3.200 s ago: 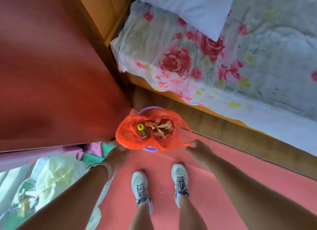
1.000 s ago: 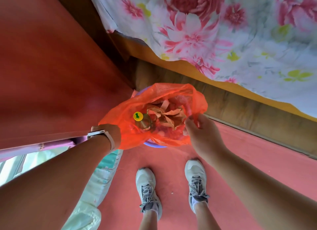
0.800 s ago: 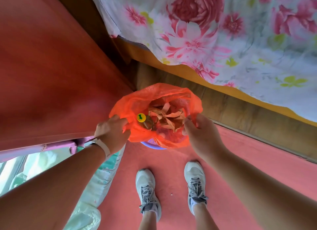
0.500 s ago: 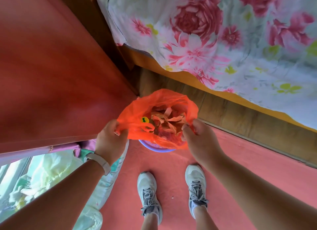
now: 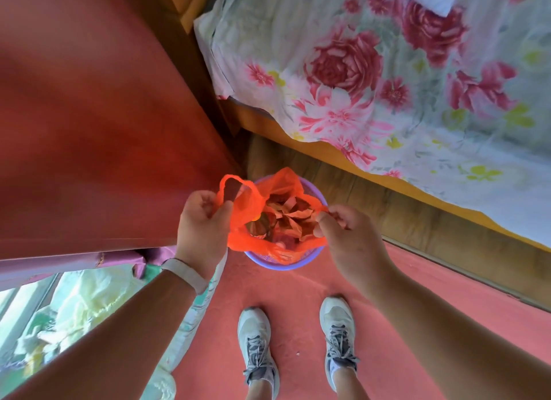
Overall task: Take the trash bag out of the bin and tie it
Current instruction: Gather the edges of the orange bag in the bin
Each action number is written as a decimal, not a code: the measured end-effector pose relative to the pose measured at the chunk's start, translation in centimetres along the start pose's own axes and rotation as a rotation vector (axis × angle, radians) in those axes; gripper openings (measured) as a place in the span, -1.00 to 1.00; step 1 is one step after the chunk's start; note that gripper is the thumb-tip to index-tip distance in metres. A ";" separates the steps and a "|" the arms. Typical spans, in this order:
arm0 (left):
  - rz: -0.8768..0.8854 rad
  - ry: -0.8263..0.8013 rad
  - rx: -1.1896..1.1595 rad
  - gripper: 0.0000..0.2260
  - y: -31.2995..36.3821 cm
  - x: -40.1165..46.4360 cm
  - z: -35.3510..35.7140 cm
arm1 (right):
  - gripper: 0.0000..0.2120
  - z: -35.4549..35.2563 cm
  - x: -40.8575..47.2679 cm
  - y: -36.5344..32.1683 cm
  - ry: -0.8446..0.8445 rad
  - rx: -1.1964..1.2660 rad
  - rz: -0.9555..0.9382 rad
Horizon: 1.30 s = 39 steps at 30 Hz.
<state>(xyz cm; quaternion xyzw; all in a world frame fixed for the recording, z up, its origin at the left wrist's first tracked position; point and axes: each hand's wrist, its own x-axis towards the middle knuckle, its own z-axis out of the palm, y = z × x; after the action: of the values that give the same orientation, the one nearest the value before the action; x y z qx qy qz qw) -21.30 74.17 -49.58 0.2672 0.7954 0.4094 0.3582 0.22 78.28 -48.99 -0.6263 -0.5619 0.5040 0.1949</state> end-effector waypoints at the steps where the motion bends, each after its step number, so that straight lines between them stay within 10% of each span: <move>1: 0.011 -0.013 -0.027 -0.93 0.7 -0.2 -0.1 | -0.83 -0.2 -0.2 -0.2 0.004 0.008 0.003; 39: 0.292 -0.408 -0.311 -0.86 34.9 -13.1 -12.8 | -0.79 -17.5 -13.5 -30.3 0.029 -0.101 -0.242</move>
<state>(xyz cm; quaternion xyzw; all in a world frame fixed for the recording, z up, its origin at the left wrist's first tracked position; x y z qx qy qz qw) -18.95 77.05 -10.37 0.3978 0.5876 0.5114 0.4847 1.64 80.57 -11.61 -0.5703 -0.6551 0.4387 0.2304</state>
